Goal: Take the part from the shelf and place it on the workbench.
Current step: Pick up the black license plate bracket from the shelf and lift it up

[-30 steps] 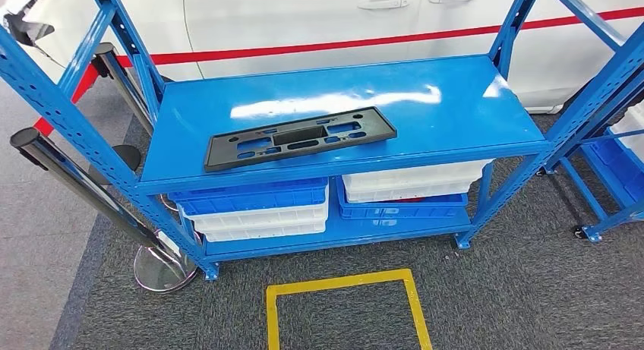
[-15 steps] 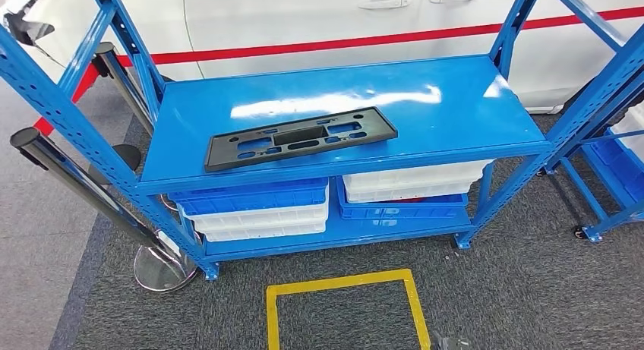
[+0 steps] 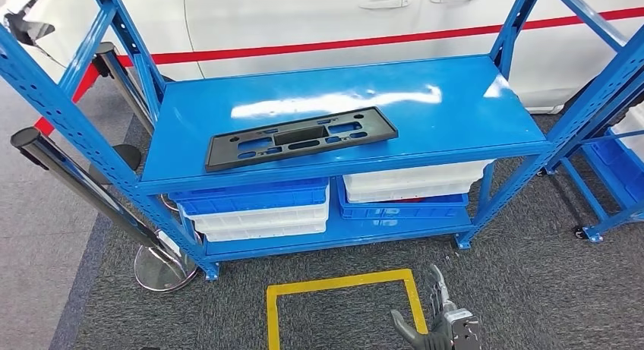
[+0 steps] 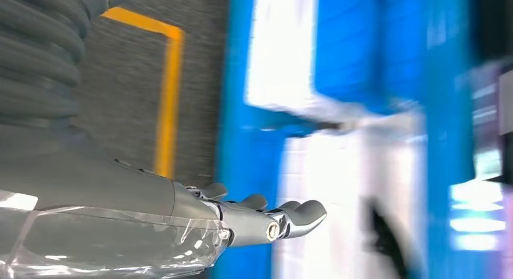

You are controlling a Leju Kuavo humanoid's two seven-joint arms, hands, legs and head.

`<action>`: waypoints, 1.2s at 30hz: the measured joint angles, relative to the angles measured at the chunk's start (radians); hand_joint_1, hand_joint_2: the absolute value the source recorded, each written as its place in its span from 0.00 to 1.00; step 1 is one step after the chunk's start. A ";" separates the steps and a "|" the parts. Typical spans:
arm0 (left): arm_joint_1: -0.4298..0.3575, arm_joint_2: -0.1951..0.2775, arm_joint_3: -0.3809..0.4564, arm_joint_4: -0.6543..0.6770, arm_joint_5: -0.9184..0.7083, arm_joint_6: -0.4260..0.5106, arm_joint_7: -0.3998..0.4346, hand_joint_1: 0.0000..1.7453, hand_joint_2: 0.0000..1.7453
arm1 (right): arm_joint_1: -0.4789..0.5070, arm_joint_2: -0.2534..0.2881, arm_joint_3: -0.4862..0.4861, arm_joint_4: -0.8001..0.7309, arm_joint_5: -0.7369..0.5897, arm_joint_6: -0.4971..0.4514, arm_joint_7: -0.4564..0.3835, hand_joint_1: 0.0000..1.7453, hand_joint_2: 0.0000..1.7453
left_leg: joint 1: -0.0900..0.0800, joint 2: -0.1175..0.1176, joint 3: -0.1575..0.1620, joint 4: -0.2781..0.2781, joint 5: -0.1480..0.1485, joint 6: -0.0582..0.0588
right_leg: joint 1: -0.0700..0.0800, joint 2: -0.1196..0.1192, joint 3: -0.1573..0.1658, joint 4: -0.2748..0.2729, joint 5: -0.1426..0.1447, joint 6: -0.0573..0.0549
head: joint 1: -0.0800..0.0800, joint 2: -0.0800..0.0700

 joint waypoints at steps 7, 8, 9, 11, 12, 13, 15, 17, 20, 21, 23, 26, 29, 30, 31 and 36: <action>-0.014 -0.010 0.065 0.012 -0.060 -0.024 -0.015 0.00 0.00 | 0.003 -0.044 0.079 -0.235 0.094 0.015 -0.017 0.00 0.00 | 0.014 0.006 0.019 -0.049 0.031 0.026 | 0.000 0.003 -0.057 0.122 -0.076 0.022 | 0.002 0.000; -0.016 -0.011 0.075 0.015 -0.069 -0.028 -0.015 0.00 0.00 | 0.004 -0.052 0.093 -0.264 0.101 0.021 -0.015 0.00 0.00 | 0.014 0.006 0.018 -0.048 0.031 0.027 | -0.003 0.003 -0.090 0.187 -0.104 0.026 | 0.002 0.000; -0.017 -0.013 0.087 0.018 -0.078 -0.032 -0.015 0.00 0.00 | 0.006 -0.061 0.107 -0.293 0.108 0.028 -0.011 0.00 0.00 | 0.014 0.006 0.017 -0.047 0.031 0.026 | -0.005 0.003 -0.115 0.234 -0.116 0.029 | 0.002 0.000; -0.020 -0.016 0.109 0.025 -0.099 -0.040 -0.016 0.00 0.00 | 0.009 -0.079 0.135 -0.349 0.120 0.042 0.000 0.00 0.00 | 0.016 0.006 0.018 -0.042 0.026 0.021 | -0.011 0.002 -0.116 0.225 -0.082 0.036 | 0.002 0.000; -0.021 -0.018 0.121 0.029 -0.109 -0.045 -0.016 0.00 0.00 | 0.009 -0.088 0.148 -0.377 0.126 0.049 0.006 0.00 0.00 | 0.018 0.005 0.019 -0.036 0.022 0.016 | -0.014 0.001 -0.090 0.168 -0.044 0.038 | 0.002 0.000; -0.023 -0.020 0.132 0.031 -0.119 -0.049 -0.016 0.00 0.00 | 0.008 -0.095 0.161 -0.404 0.133 0.056 0.014 0.00 0.00 | 0.020 0.004 0.018 -0.030 0.016 0.010 | -0.016 -0.001 -0.058 0.103 -0.015 0.038 | 0.002 0.000; -0.027 -0.021 0.148 0.034 -0.135 -0.055 -0.016 0.00 0.00 | 0.006 -0.106 0.181 -0.445 0.146 0.065 0.028 0.00 0.25 | 0.018 0.003 0.014 -0.014 0.004 -0.005 | -0.013 0.000 -0.019 0.017 0.012 0.029 | 0.002 0.000; -0.031 -0.022 0.159 0.036 -0.144 -0.059 -0.015 0.00 0.00 | 0.007 -0.110 0.192 -0.468 0.155 0.071 0.041 0.00 0.75 | 0.017 0.004 0.011 -0.009 0.000 -0.019 | -0.008 0.004 -0.018 0.007 0.010 0.013 | 0.000 0.000; -0.036 -0.024 0.179 0.041 -0.164 -0.067 -0.014 0.00 0.00 | 0.004 -0.121 0.217 -0.516 0.188 0.073 0.067 0.00 1.00 | 0.022 0.000 0.002 0.016 -0.023 -0.033 | -0.009 0.006 -0.019 0.003 0.012 -0.007 | -0.004 0.000; -0.037 -0.024 0.185 0.042 -0.170 -0.069 -0.014 0.00 0.00 | 0.002 -0.124 0.227 -0.529 0.211 0.069 0.080 0.00 1.00 | 0.023 -0.003 -0.016 0.057 -0.049 -0.037 | -0.011 0.006 -0.019 0.001 0.013 -0.011 | -0.007 0.000; -0.038 -0.024 0.194 0.043 -0.179 -0.071 -0.013 0.00 0.00 | 0.000 -0.127 0.240 -0.537 0.270 0.053 0.104 0.00 1.00 | 0.023 -0.006 -0.078 0.188 -0.114 -0.042 | -0.009 0.006 -0.019 0.001 0.013 -0.016 | -0.013 0.000; -0.037 -0.024 0.202 0.046 -0.188 -0.073 -0.013 0.00 0.00 | 0.000 -0.131 0.251 -0.537 0.367 0.015 0.130 0.00 1.00 | 0.023 -0.006 -0.125 0.274 -0.119 -0.040 | -0.007 0.007 -0.019 0.003 0.011 -0.017 | -0.014 0.000; -0.039 -0.024 0.204 0.047 -0.191 -0.074 -0.013 0.00 0.00 | -0.005 -0.131 0.260 -0.537 0.476 -0.026 0.154 0.00 1.00 | 0.021 -0.010 -0.045 0.086 -0.014 -0.029 | -0.005 0.012 -0.015 0.004 0.009 -0.013 | -0.014 0.000; -0.040 -0.024 0.204 0.047 -0.192 -0.074 -0.013 0.00 0.00 | -0.007 -0.131 0.262 -0.537 0.514 -0.040 0.161 0.00 1.00 | 0.020 -0.012 -0.025 0.035 0.003 -0.025 | -0.004 0.013 -0.015 0.004 0.010 -0.008 | -0.014 0.000; -0.040 -0.024 0.205 0.047 -0.193 -0.074 -0.013 0.00 0.00 | -0.010 -0.131 0.262 -0.537 0.552 -0.053 0.168 0.00 1.00 | 0.017 -0.014 -0.016 0.009 0.009 -0.021 | -0.003 0.014 -0.017 0.004 0.011 -0.003 | -0.014 0.000; -0.043 -0.024 0.205 0.048 -0.208 -0.074 -0.013 0.00 0.00 | -0.028 -0.131 0.263 -0.525 0.735 -0.117 0.195 0.00 1.00 | 0.020 -0.013 -0.013 -0.011 0.023 0.010 | -0.003 0.011 -0.038 0.045 -0.020 0.024 | -0.011 0.000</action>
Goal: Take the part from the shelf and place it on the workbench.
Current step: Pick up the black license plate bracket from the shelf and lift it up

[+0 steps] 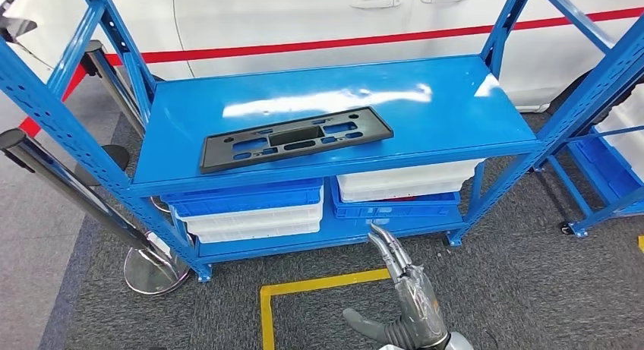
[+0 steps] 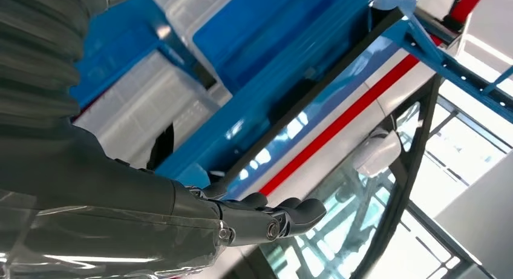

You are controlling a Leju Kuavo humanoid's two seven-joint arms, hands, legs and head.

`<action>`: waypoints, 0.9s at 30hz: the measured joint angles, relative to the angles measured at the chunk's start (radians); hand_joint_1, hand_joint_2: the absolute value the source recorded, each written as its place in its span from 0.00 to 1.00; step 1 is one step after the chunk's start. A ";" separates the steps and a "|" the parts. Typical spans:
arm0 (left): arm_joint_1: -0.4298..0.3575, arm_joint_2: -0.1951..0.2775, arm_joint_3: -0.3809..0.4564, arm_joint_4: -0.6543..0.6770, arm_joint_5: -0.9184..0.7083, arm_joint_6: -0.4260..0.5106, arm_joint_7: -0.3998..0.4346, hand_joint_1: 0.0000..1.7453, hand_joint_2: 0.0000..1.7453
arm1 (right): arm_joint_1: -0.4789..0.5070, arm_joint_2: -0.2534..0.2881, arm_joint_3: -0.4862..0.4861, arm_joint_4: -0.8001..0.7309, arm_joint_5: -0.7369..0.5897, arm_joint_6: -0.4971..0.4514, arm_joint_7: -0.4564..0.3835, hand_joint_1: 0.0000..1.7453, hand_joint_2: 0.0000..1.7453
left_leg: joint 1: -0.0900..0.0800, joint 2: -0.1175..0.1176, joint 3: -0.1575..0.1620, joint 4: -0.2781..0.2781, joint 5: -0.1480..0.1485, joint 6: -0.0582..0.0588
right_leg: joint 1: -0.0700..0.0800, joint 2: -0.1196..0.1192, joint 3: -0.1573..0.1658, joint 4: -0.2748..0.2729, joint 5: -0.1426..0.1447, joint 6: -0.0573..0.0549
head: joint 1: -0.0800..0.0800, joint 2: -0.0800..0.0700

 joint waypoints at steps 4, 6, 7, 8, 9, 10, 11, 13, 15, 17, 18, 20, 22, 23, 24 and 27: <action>-0.002 0.000 0.000 0.000 -0.008 0.000 0.000 0.00 0.00 | -0.031 -0.007 0.008 0.034 0.136 -0.046 0.032 0.00 1.00 | -0.006 0.004 -0.006 0.000 0.003 0.011 | 0.000 -0.003 -0.112 0.233 -0.105 0.005 | 0.005 0.000; -0.002 0.000 0.000 0.000 -0.014 -0.002 0.000 0.00 0.00 | -0.052 -0.016 0.024 0.057 0.194 -0.065 0.059 0.00 1.00 | -0.010 0.004 -0.005 0.002 0.003 0.012 | 0.001 -0.003 -0.100 0.209 -0.069 0.000 | 0.005 0.000; -0.002 0.000 0.000 0.000 -0.016 -0.003 0.000 0.00 0.00 | -0.067 -0.021 0.036 0.067 0.220 -0.073 0.076 0.00 1.00 | -0.012 0.003 -0.004 0.003 0.002 0.012 | 0.002 -0.003 -0.068 0.145 -0.031 -0.006 | 0.006 0.000; -0.003 -0.001 0.000 0.001 -0.019 -0.004 0.000 0.00 0.00 | -0.085 -0.026 0.050 0.078 0.249 -0.082 0.096 0.00 1.00 | -0.015 0.003 -0.003 0.004 0.000 0.011 | 0.006 -0.004 -0.031 0.070 0.003 -0.015 | 0.006 0.000; -0.004 -0.001 0.000 0.001 -0.020 -0.005 0.000 0.00 0.00 | -0.104 -0.029 0.067 0.087 0.271 -0.087 0.117 0.00 1.00 | -0.018 0.003 -0.004 0.006 -0.001 0.008 | 0.010 -0.006 -0.002 0.009 0.024 -0.021 | 0.006 0.000; -0.005 -0.002 0.000 0.002 -0.021 -0.006 0.000 0.00 0.00 | -0.120 -0.031 0.085 0.094 0.289 -0.092 0.139 0.00 1.00 | -0.019 0.003 -0.005 0.008 -0.002 0.005 | 0.013 -0.008 0.014 -0.028 0.033 -0.025 | 0.006 0.000; -0.005 -0.002 0.000 0.002 -0.022 -0.006 0.000 0.00 0.00 | -0.135 -0.033 0.104 0.102 0.306 -0.096 0.161 0.00 1.00 | -0.020 0.004 -0.007 0.008 -0.002 0.001 | 0.016 -0.009 0.020 -0.043 0.033 -0.027 | 0.006 0.000; -0.007 -0.001 0.000 0.003 -0.025 -0.007 0.000 0.00 0.00 | -0.161 -0.036 0.142 0.119 0.338 -0.101 0.207 0.00 1.00 | -0.019 0.004 -0.009 0.010 -0.004 -0.009 | 0.013 -0.009 0.021 -0.052 0.035 -0.031 | 0.007 0.000; -0.008 0.001 0.000 0.004 -0.029 -0.011 0.000 0.00 0.00 | -0.189 -0.038 0.183 0.140 0.370 -0.108 0.255 0.00 1.00 | -0.017 0.003 -0.026 0.049 -0.029 -0.019 | 0.005 -0.009 0.025 -0.061 0.036 -0.040 | 0.005 0.000; -0.007 0.003 0.000 0.004 -0.032 -0.014 -0.001 0.00 0.00 | -0.217 -0.039 0.226 0.164 0.404 -0.118 0.303 0.00 1.00 | -0.011 0.001 -0.081 0.163 -0.084 -0.030 | 0.003 -0.010 0.029 -0.064 0.033 -0.047 | 0.002 0.000; -0.007 0.004 0.000 0.004 -0.032 -0.017 -0.001 0.00 0.00 | -0.226 -0.039 0.245 0.177 0.422 -0.124 0.326 0.00 1.00 | -0.008 0.001 -0.116 0.230 -0.108 -0.035 | 0.002 -0.010 0.031 -0.064 0.031 -0.048 | 0.001 0.000; -0.005 0.007 0.000 0.005 -0.033 -0.024 -0.001 0.00 0.00 | -0.238 -0.038 0.276 0.208 0.462 -0.137 0.367 0.00 1.00 | 0.000 0.001 -0.154 0.291 -0.109 -0.043 | 0.001 -0.010 0.037 -0.063 0.024 -0.045 | 0.000 0.000; -0.004 0.012 0.000 0.005 -0.035 -0.033 -0.002 0.00 0.00 | -0.242 -0.031 0.295 0.239 0.512 -0.156 0.399 0.00 1.00 | 0.007 0.001 -0.120 0.206 -0.041 -0.049 | -0.003 -0.009 0.051 -0.061 0.014 -0.037 | 0.000 0.000; -0.004 0.014 0.000 0.005 -0.035 -0.039 -0.003 0.00 0.00 | -0.244 -0.024 0.299 0.253 0.540 -0.167 0.412 0.00 1.00 | 0.010 0.001 -0.088 0.138 -0.009 -0.052 | -0.005 -0.009 0.058 -0.060 0.008 -0.032 | 0.000 0.000; -0.004 0.016 0.001 0.006 -0.035 -0.044 -0.004 0.00 0.00 | -0.246 -0.016 0.302 0.266 0.569 -0.180 0.422 0.00 1.00 | 0.010 0.000 -0.060 0.078 0.010 -0.051 | -0.005 -0.008 0.063 -0.057 0.001 -0.025 | -0.001 0.000; -0.005 0.020 0.002 0.007 -0.037 -0.062 -0.006 0.00 0.00 | -0.251 0.011 0.311 0.305 0.663 -0.218 0.446 0.00 1.00 | 0.003 -0.003 -0.032 0.022 0.003 -0.030 | -0.002 -0.005 0.069 -0.054 -0.005 -0.004 | -0.001 0.000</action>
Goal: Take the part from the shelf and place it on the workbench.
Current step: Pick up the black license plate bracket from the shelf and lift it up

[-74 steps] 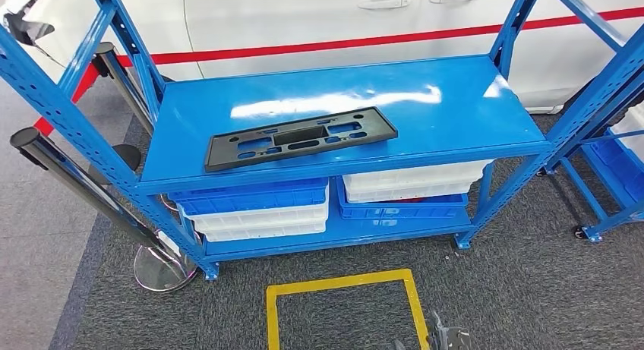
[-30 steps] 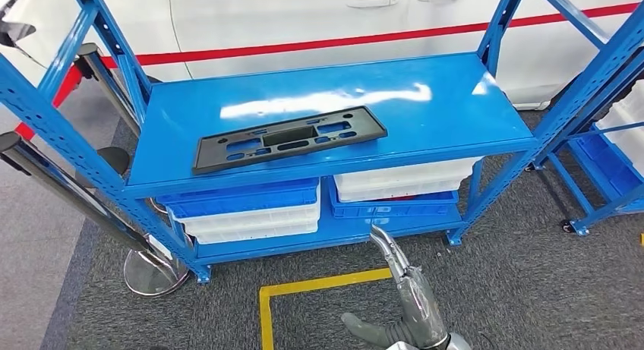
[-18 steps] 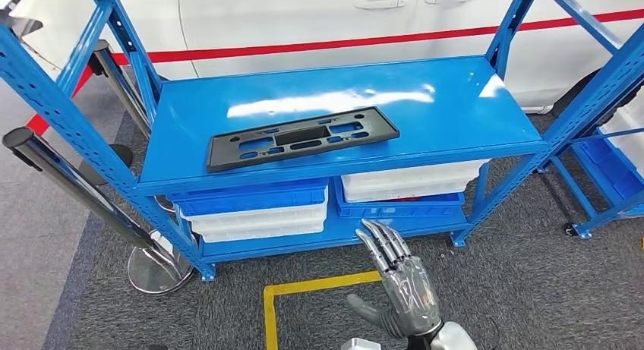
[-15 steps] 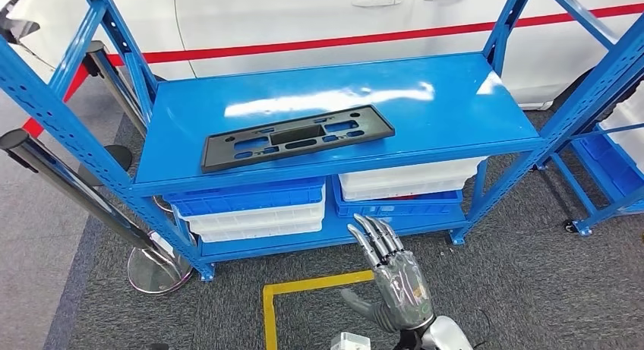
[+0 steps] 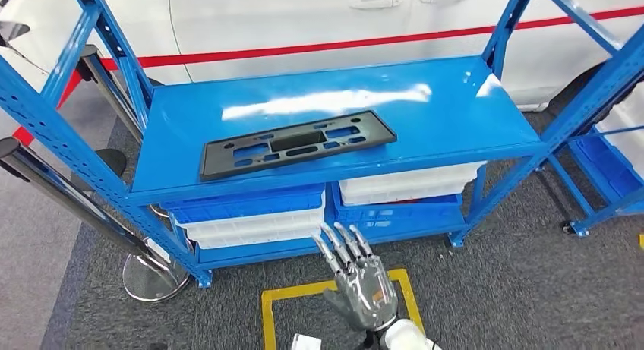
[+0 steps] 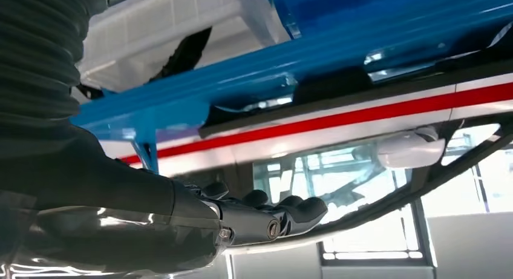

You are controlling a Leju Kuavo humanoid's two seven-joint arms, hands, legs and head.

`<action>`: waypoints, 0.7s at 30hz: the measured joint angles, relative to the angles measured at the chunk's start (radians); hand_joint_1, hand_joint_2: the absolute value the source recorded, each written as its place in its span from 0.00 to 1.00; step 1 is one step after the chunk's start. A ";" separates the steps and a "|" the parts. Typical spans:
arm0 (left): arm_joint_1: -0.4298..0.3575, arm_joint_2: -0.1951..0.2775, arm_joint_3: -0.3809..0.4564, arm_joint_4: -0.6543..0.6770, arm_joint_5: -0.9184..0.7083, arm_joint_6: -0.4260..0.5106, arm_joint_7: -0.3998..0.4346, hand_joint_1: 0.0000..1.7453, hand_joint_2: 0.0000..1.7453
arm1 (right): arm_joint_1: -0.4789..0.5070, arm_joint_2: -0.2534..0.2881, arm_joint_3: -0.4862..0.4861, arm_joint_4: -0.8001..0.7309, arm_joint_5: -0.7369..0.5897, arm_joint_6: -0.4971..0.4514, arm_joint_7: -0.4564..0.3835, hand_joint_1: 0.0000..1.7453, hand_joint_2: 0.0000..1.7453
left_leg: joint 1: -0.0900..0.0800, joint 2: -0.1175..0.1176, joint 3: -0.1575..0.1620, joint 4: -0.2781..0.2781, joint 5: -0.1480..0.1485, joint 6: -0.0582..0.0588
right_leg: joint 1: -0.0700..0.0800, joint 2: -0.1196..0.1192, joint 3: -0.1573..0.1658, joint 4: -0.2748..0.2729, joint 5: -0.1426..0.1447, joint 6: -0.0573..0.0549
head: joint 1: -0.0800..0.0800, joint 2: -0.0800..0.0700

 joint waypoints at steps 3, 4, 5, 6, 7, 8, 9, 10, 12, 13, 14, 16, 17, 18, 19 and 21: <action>0.000 0.003 0.001 0.000 -0.003 -0.016 -0.003 0.00 0.00 | 0.000 0.028 0.005 0.033 0.089 -0.037 0.010 0.00 1.00 | 0.001 -0.002 0.017 -0.005 -0.008 0.024 | -0.004 -0.002 -0.011 0.039 -0.011 0.013 | 0.006 0.000; 0.000 0.004 0.001 0.000 -0.005 -0.021 -0.005 0.00 0.00 | 0.002 0.037 0.004 0.042 0.114 -0.048 0.007 0.00 1.00 | 0.001 -0.002 0.025 -0.007 -0.012 0.031 | -0.004 -0.002 -0.035 0.083 -0.027 0.015 | 0.009 0.000; 0.000 0.005 0.001 0.000 -0.008 -0.025 -0.007 0.00 0.00 | 0.004 0.046 0.003 0.050 0.136 -0.058 -0.001 0.00 1.00 | 0.000 -0.002 0.030 -0.008 -0.017 0.036 | -0.003 -0.003 -0.073 0.145 -0.048 0.015 | 0.011 0.000; 0.000 0.006 0.001 0.000 -0.012 -0.028 -0.010 0.00 0.00 | 0.009 0.053 0.001 0.057 0.152 -0.066 -0.011 0.00 1.00 | -0.002 -0.002 0.035 -0.008 -0.022 0.040 | -0.002 -0.003 -0.119 0.210 -0.069 0.015 | 0.013 0.000; 0.001 0.007 0.001 0.000 -0.015 -0.030 -0.012 0.00 0.00 | 0.016 0.059 -0.002 0.064 0.163 -0.071 -0.023 0.00 1.00 | -0.006 -0.003 0.042 -0.008 -0.029 0.042 | -0.001 -0.003 -0.161 0.263 -0.082 0.013 | 0.014 0.000; 0.003 0.008 0.001 0.000 -0.017 -0.032 -0.013 0.00 0.00 | 0.023 0.064 -0.007 0.070 0.169 -0.074 -0.035 0.00 1.00 | -0.009 -0.004 0.051 -0.008 -0.037 0.043 | 0.002 -0.003 -0.192 0.287 -0.078 0.009 | 0.014 0.000; 0.004 0.009 0.001 0.000 -0.018 -0.033 -0.014 0.00 0.00 | 0.029 0.068 -0.012 0.075 0.172 -0.075 -0.047 0.00 1.00 | -0.014 -0.005 0.063 -0.008 -0.045 0.044 | 0.006 -0.003 -0.203 0.276 -0.055 0.001 | 0.014 0.000; 0.005 0.009 0.001 0.000 -0.019 -0.034 -0.015 0.00 0.00 | 0.034 0.073 -0.018 0.079 0.173 -0.076 -0.058 0.00 1.00 | -0.018 -0.006 0.077 -0.009 -0.055 0.045 | 0.013 -0.003 -0.198 0.231 -0.016 -0.010 | 0.014 0.000; 0.007 0.006 0.001 0.003 -0.019 -0.034 -0.016 0.00 0.00 | 0.039 0.082 -0.032 0.084 0.173 -0.077 -0.078 0.00 1.00 | -0.024 -0.006 0.100 -0.012 -0.073 0.044 | 0.034 -0.004 -0.167 0.105 0.075 -0.047 | 0.011 0.000; 0.006 0.005 0.001 0.005 -0.020 -0.034 -0.017 0.00 0.00 | 0.041 0.087 -0.039 0.085 0.173 -0.078 -0.086 0.00 1.00 | -0.024 -0.006 0.107 -0.015 -0.081 0.041 | 0.044 -0.004 -0.154 0.057 0.099 -0.061 | 0.009 0.000; 0.006 0.004 0.001 0.007 -0.020 -0.034 -0.017 0.00 0.00 | 0.043 0.091 -0.045 0.086 0.173 -0.079 -0.091 0.00 1.00 | -0.023 -0.005 0.114 -0.019 -0.086 0.037 | 0.051 -0.004 -0.147 0.029 0.110 -0.070 | 0.006 0.000; 0.004 0.008 0.002 0.008 -0.021 -0.035 -0.018 0.00 0.00 | 0.047 0.099 -0.054 0.086 0.172 -0.080 -0.095 0.00 1.00 | -0.022 -0.002 0.126 -0.021 -0.082 0.025 | 0.051 -0.001 -0.130 0.007 0.104 -0.076 | 0.006 0.000; 0.004 0.010 0.002 0.008 -0.022 -0.035 -0.018 0.00 0.00 | 0.049 0.104 -0.058 0.086 0.171 -0.081 -0.096 0.00 1.00 | -0.022 -0.001 0.130 -0.013 -0.078 0.021 | 0.048 0.000 -0.115 -0.005 0.103 -0.078 | 0.006 0.000; 0.003 0.011 0.002 0.009 -0.024 -0.035 -0.018 0.00 0.00 | 0.049 0.108 -0.061 0.085 0.170 -0.081 -0.097 0.00 1.00 | -0.022 -0.001 0.124 0.012 -0.075 0.017 | 0.044 0.000 -0.098 -0.016 0.099 -0.081 | 0.005 0.000; 0.000 0.012 0.002 0.009 -0.025 -0.035 -0.019 0.00 0.00 | 0.050 0.113 -0.064 0.085 0.168 -0.081 -0.098 0.00 1.00 | -0.021 -0.002 0.104 0.053 -0.081 0.012 | 0.039 -0.001 -0.081 -0.024 0.095 -0.081 | 0.003 0.000; -0.001 0.014 0.002 0.009 -0.028 -0.035 -0.019 0.00 0.00 | 0.051 0.118 -0.066 0.085 0.167 -0.081 -0.099 0.00 1.00 | -0.013 -0.003 0.033 0.169 -0.123 -0.003 | 0.034 -0.001 -0.057 -0.031 0.081 -0.080 | 0.000 0.000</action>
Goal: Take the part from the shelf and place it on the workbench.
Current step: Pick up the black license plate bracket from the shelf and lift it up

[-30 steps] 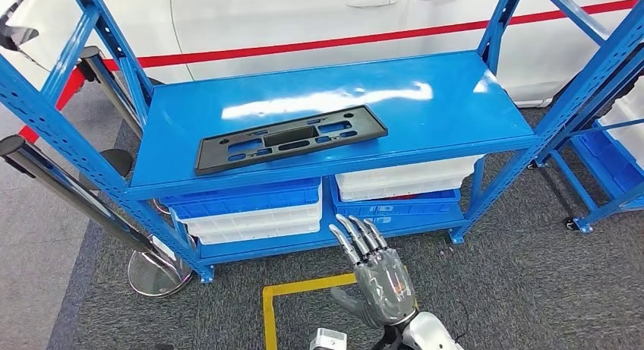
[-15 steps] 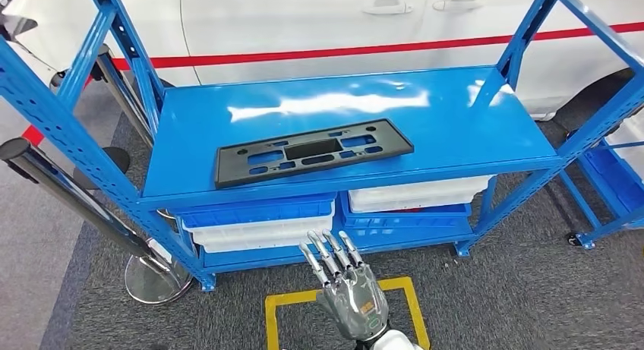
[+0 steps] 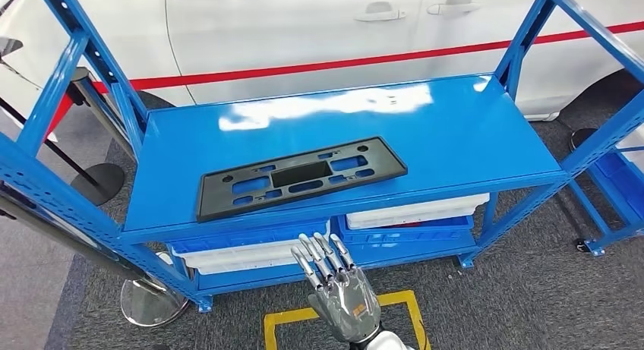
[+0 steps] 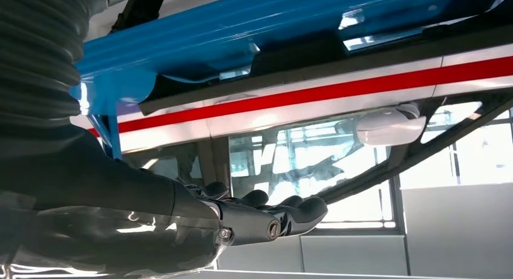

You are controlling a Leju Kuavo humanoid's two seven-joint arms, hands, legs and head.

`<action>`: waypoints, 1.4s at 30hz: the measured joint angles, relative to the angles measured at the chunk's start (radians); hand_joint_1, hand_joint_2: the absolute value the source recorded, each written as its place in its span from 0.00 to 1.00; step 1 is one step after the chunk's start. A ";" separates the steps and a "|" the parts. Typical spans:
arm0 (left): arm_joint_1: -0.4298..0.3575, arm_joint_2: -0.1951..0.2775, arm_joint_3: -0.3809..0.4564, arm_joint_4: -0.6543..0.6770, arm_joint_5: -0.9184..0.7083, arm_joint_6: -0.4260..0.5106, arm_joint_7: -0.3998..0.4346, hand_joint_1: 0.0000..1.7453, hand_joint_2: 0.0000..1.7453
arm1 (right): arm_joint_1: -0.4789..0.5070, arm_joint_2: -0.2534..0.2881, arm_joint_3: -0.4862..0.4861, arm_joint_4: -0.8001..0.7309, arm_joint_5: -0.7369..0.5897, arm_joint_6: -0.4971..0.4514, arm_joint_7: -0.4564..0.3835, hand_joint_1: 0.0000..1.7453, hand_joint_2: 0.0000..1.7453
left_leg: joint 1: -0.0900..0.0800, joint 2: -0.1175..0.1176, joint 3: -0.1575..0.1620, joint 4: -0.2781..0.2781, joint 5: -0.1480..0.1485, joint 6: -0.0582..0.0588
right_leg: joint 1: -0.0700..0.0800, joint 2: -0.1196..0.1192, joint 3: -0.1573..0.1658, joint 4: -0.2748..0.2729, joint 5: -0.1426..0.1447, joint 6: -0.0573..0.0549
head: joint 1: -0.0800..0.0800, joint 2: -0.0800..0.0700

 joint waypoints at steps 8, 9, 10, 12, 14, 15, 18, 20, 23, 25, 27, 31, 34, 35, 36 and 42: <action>0.008 0.009 0.002 0.001 -0.005 0.002 0.004 0.00 0.00 | 0.009 0.004 -0.028 0.000 -0.026 0.000 -0.010 0.00 1.00 | 0.028 0.005 -0.057 -0.155 0.144 -0.033 | -0.025 0.008 0.067 0.028 -0.078 0.047 | -0.004 0.000; 0.009 0.010 0.003 0.001 -0.005 0.003 0.005 0.00 0.00 | 0.010 0.005 -0.031 0.000 -0.028 0.000 -0.012 0.00 1.00 | 0.024 0.006 -0.060 -0.158 0.147 -0.022 | -0.024 0.009 0.066 0.029 -0.083 0.053 | -0.004 0.000; 0.009 0.011 0.005 0.001 -0.006 0.004 0.005 0.00 0.00 | 0.011 0.006 -0.035 -0.001 -0.030 -0.001 -0.013 0.00 1.00 | 0.022 0.006 -0.061 -0.159 0.146 -0.010 | -0.024 0.009 0.065 0.029 -0.085 0.059 | -0.004 0.000; 0.009 0.012 0.007 0.001 -0.009 0.007 0.006 0.00 0.00 | 0.012 0.006 -0.042 -0.004 -0.036 -0.001 -0.014 0.00 1.00 | 0.023 0.007 -0.059 -0.164 0.154 0.008 | -0.026 0.007 0.064 0.038 -0.098 0.071 | 0.000 0.000; 0.006 0.012 0.007 0.001 -0.014 0.009 0.005 0.00 0.00 | 0.008 0.007 -0.052 -0.007 -0.047 0.000 -0.014 0.00 1.00 | 0.026 0.007 -0.055 -0.170 0.155 0.022 | -0.029 0.004 0.026 0.116 -0.144 0.079 | 0.005 0.000; 0.004 0.012 0.007 0.001 -0.016 0.009 0.005 0.00 0.00 | 0.006 0.007 -0.057 -0.008 -0.054 0.001 -0.014 0.00 1.00 | 0.024 0.007 -0.055 -0.171 0.153 0.027 | -0.030 0.004 -0.011 0.184 -0.175 0.082 | 0.009 0.000; 0.003 0.012 0.007 0.001 -0.022 0.009 0.004 0.00 0.00 | 0.004 0.007 -0.071 -0.008 -0.068 0.005 -0.014 0.00 1.00 | 0.021 0.007 -0.051 -0.171 0.146 0.032 | -0.031 0.003 -0.104 0.327 -0.205 0.085 | 0.011 0.000; 0.003 0.012 0.007 0.001 -0.023 0.009 0.003 0.00 0.00 | 0.001 0.007 -0.076 -0.007 -0.073 0.008 -0.014 0.00 1.00 | 0.020 0.004 -0.041 -0.171 0.140 0.030 | -0.030 0.003 -0.081 0.250 -0.133 0.079 | 0.011 0.000; 0.001 0.012 0.007 0.001 -0.029 0.004 0.000 0.00 0.00 | -0.018 0.007 -0.084 -0.003 -0.085 0.022 -0.010 0.00 1.00 | 0.016 0.001 -0.029 -0.170 0.132 0.018 | -0.024 0.003 -0.003 0.065 -0.045 0.064 | 0.012 0.000; -0.001 0.013 0.007 0.001 -0.036 0.000 -0.002 0.00 0.00 | -0.038 0.007 -0.093 0.008 -0.097 0.037 -0.006 0.00 1.00 | 0.014 0.001 -0.029 -0.172 0.131 0.007 | -0.019 0.004 0.005 0.041 -0.044 0.060 | 0.012 0.000; -0.001 0.013 0.007 0.001 -0.042 -0.002 -0.004 0.00 0.00 | -0.050 0.007 -0.100 0.017 -0.104 0.044 -0.004 0.00 1.00 | 0.015 0.001 -0.028 -0.175 0.131 0.002 | -0.018 0.006 0.003 0.041 -0.043 0.058 | 0.012 0.000; -0.001 0.013 0.007 0.001 -0.042 -0.003 -0.004 0.00 0.00 | -0.053 0.007 -0.101 0.019 -0.104 0.045 -0.003 0.00 1.00 | 0.015 0.001 -0.027 -0.176 0.132 0.001 | -0.017 0.006 0.003 0.041 -0.043 0.058 | 0.012 0.000; -0.002 0.014 0.006 0.001 -0.044 -0.003 -0.005 0.00 0.00 | -0.066 0.011 -0.107 0.032 -0.108 0.050 -0.003 0.00 1.00 | 0.016 0.001 -0.026 -0.175 0.130 -0.004 | -0.020 0.006 0.006 0.036 -0.040 0.053 | 0.012 0.000; -0.002 0.014 0.006 0.001 -0.045 -0.003 -0.006 0.00 0.00 | -0.075 0.014 -0.111 0.043 -0.111 0.053 -0.003 0.00 1.00 | 0.017 0.001 -0.026 -0.172 0.128 -0.007 | -0.023 0.006 0.009 0.031 -0.038 0.049 | 0.012 0.000; -0.003 0.014 0.006 0.001 -0.046 -0.004 -0.007 0.00 0.00 | -0.087 0.018 -0.117 0.056 -0.114 0.055 -0.002 0.00 1.00 | 0.017 0.002 -0.037 -0.144 0.109 -0.010 | -0.026 0.005 0.012 0.026 -0.035 0.044 | 0.011 0.000; -0.005 0.020 0.000 0.001 -0.059 -0.015 -0.012 0.00 0.00 | -0.198 0.071 -0.156 0.208 -0.127 0.099 -0.001 0.00 1.00 | 0.012 0.000 -0.031 -0.163 0.136 -0.002 | -0.015 0.006 0.020 0.031 -0.044 0.042 | 0.006 0.000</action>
